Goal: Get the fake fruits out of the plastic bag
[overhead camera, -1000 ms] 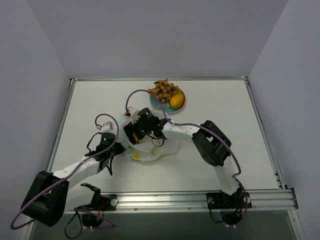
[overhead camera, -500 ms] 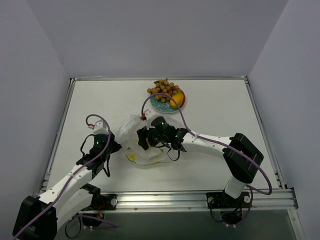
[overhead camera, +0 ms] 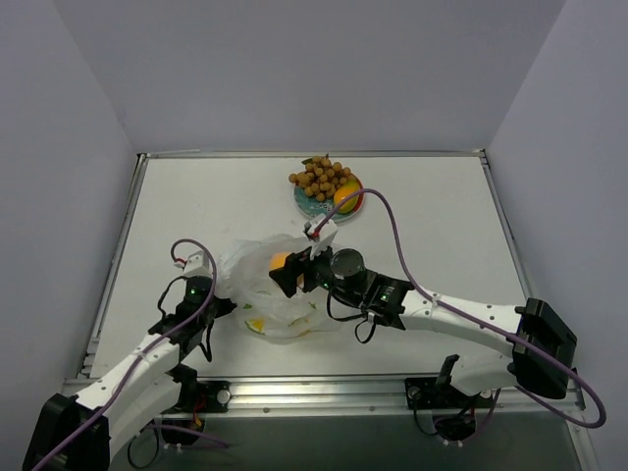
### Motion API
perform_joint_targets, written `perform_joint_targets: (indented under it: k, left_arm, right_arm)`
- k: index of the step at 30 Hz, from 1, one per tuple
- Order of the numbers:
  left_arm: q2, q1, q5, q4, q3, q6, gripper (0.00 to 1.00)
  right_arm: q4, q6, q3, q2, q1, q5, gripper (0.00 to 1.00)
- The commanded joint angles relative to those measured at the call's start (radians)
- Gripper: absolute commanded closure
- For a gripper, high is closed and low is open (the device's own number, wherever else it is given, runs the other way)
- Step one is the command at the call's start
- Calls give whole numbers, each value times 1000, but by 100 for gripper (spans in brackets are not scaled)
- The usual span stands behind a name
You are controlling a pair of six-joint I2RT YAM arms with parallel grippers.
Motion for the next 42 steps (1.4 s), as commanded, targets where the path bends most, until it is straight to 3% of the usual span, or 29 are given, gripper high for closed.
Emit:
perform_joint_targets:
  k: [1, 5, 8, 13, 20, 25, 32, 42]
  left_arm:
    - [-21, -5, -10, -20, 41, 2, 98]
    - [-75, -5, -46, -86, 64, -1, 98]
    - [-99, -5, -114, -180, 77, -31, 98]
    - [-144, -3, -154, -290, 78, -100, 98]
    - [-319, 0, -247, -520, 132, -159, 98]
    - [-353, 4, -286, -679, 164, -173, 98]
    - [-316, 6, -281, -682, 167, -177, 98]
    - [-291, 6, -215, -513, 98, -134, 98]
  right_arm:
    - [84, 33, 2, 6, 15, 48, 78]
    - [56, 51, 45, -101, 18, -1, 78]
    - [24, 27, 103, -156, -5, 63, 80]
    - [-40, 33, 195, -112, -177, 186, 83]
    - [56, -51, 270, 153, -330, 269, 82]
    - [203, -68, 295, 328, -413, 149, 82]
    - [280, -159, 398, 572, -461, 63, 81]
    - [276, -263, 517, 753, -482, 23, 80]
